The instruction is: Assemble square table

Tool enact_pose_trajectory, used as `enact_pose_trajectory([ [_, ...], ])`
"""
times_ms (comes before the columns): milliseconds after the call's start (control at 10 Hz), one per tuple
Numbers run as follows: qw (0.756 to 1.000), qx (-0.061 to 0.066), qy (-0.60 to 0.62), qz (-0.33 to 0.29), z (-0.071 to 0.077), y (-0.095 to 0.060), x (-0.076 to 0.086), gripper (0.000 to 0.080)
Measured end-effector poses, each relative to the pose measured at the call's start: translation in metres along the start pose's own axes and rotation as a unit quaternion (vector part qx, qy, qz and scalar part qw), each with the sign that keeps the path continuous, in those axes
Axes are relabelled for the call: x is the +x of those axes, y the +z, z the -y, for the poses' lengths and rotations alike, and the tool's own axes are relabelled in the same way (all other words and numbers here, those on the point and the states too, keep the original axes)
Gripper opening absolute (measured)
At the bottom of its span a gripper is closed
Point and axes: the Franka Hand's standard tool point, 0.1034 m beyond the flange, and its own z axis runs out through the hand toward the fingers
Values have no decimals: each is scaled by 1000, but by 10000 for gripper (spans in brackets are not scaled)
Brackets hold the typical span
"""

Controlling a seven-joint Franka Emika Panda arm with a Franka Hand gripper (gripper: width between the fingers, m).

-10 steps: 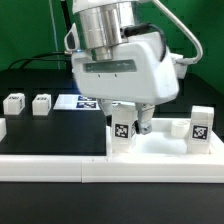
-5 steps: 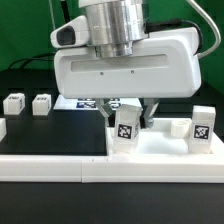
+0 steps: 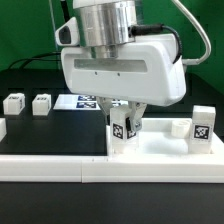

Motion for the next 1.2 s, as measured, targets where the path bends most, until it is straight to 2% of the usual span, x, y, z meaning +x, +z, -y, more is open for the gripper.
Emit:
enact_pose_trajectory([
  [300,973,-7,232,7,-2,0,-1,296],
  [400,947,-16,320,23,-2,0,-2,296],
  [500,916,-32,398,35,-1,1,-5,296],
  [600,901,-39,431,39,-1,1,-4,296],
  [800,845,-37,532,42,-1,-1,-2,297],
  [1000,836,-41,546,34,-1,-1,-2,300],
  [1200,840,-41,540,34,-2,-1,-2,301],
])
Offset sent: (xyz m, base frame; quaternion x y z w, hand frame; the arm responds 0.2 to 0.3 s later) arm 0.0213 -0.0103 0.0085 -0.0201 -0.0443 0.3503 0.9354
